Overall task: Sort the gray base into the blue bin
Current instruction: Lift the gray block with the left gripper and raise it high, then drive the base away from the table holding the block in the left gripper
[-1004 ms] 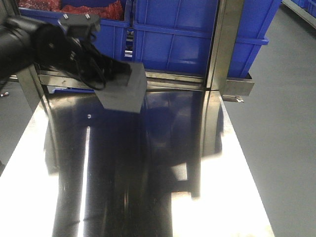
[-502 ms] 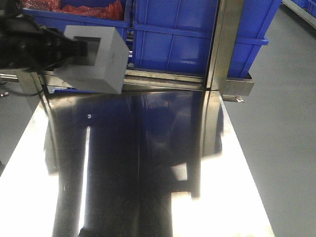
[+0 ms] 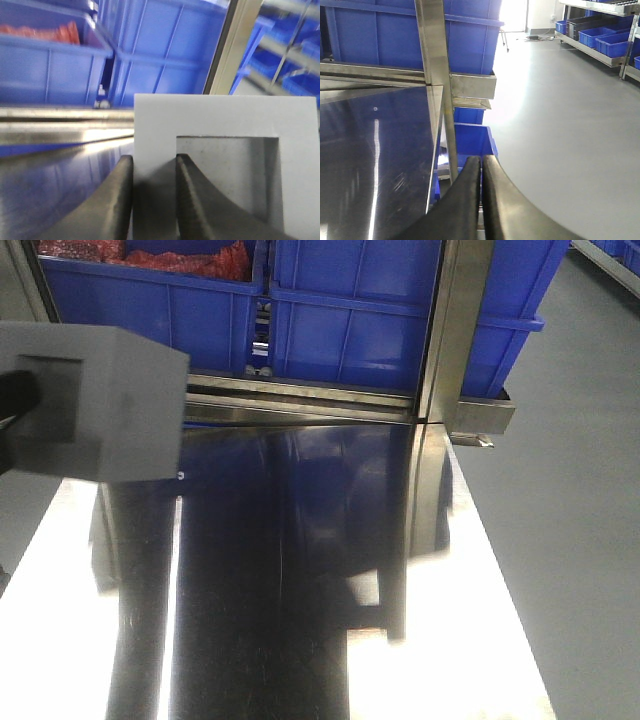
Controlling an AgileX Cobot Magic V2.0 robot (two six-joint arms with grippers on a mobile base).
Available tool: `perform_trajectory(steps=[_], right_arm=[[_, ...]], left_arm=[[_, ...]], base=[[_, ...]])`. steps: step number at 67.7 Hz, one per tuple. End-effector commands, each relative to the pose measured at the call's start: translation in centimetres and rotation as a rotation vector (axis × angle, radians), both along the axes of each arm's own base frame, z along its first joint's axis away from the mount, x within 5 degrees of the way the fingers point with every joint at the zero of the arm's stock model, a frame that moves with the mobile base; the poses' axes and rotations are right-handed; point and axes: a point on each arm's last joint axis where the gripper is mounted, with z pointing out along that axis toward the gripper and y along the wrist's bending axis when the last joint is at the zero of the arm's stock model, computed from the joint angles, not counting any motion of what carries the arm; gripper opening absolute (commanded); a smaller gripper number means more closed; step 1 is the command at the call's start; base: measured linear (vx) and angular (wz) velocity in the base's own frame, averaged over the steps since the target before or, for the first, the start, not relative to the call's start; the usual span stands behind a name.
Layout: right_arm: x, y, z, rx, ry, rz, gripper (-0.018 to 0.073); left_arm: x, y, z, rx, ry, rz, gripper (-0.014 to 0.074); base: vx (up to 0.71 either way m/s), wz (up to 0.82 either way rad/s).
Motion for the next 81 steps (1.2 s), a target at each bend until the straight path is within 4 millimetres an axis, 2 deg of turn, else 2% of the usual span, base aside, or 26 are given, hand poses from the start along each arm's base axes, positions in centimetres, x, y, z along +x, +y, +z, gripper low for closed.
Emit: perform_trajectory(steps=[1,11,20,81], right_arm=[[0.0,0.0,0.7,-0.027,-0.080,-0.005,-0.0005],[0.0,0.0,0.7,-0.027,-0.080,-0.005,-0.0005],[0.0,0.0,0.7,-0.027,-0.080,-0.005,-0.0005],[0.0,0.0,0.7,-0.027,-0.080,-0.005,-0.0005]], left_arm=[[-2.0,0.7,1.8,-0.078,-0.188,-0.005,0.0003],[-4.0,1.5,1.3,-0.094,-0.228,-0.005,0.0003],[-5.0,1.8,1.5,-0.103,-0.254,-0.005,0.0003],[-5.1,1.9,1.5,-0.103,-0.253,-0.005,0.0003]], base=[[0.00,0.00],[0.00,0.00],[0.00,0.00],[0.00,0.00]])
